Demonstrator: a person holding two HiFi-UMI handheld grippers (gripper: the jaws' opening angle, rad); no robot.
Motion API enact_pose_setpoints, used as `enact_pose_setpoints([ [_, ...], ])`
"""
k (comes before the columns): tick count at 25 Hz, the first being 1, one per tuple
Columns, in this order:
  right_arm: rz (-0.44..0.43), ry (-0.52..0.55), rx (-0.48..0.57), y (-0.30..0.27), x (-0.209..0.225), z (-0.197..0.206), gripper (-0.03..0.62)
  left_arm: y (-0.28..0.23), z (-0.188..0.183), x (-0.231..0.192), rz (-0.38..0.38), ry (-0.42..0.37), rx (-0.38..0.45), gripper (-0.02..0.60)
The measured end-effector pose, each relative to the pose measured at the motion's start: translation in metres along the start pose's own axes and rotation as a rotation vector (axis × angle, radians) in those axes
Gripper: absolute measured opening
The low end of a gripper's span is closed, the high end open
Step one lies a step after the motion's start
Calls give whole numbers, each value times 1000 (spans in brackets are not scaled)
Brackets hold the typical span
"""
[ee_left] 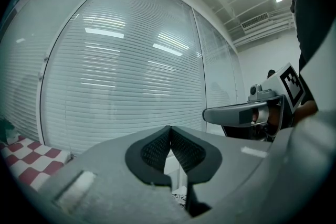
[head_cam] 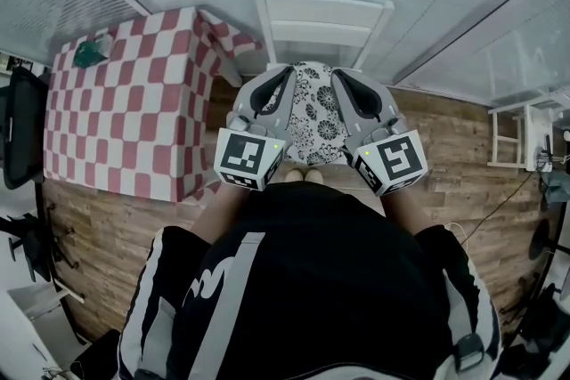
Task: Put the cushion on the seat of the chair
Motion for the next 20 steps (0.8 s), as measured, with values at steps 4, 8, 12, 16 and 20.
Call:
enact_pose_setpoints([
  [4, 7, -5, 3, 0, -1, 0, -2, 1, -2, -1, -1, 6, 11, 0],
  [8, -2, -8, 11, 1, -4, -1, -2, 2, -4, -3, -16, 2, 16, 0],
  [12, -10, -8, 12, -1, -7, -3, -2, 2, -2, -2, -13, -1, 9, 0],
  [16, -11, -12, 22, -1, -6, -3, -2, 4, -10, -5, -12, 21, 57, 0],
  [20, -19, -20, 22, -3, -11, -6, -2, 5, -10, -6, -16, 21, 54, 0],
])
Point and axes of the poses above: the fingertips, and each gripper's own axes: y backward along the fingers, x to its right, z out of its underside, the point moved 2 cm from there along y, backward along the fingers, and after that the axes turned 14 degrees about -y, right-handed, at the moved point
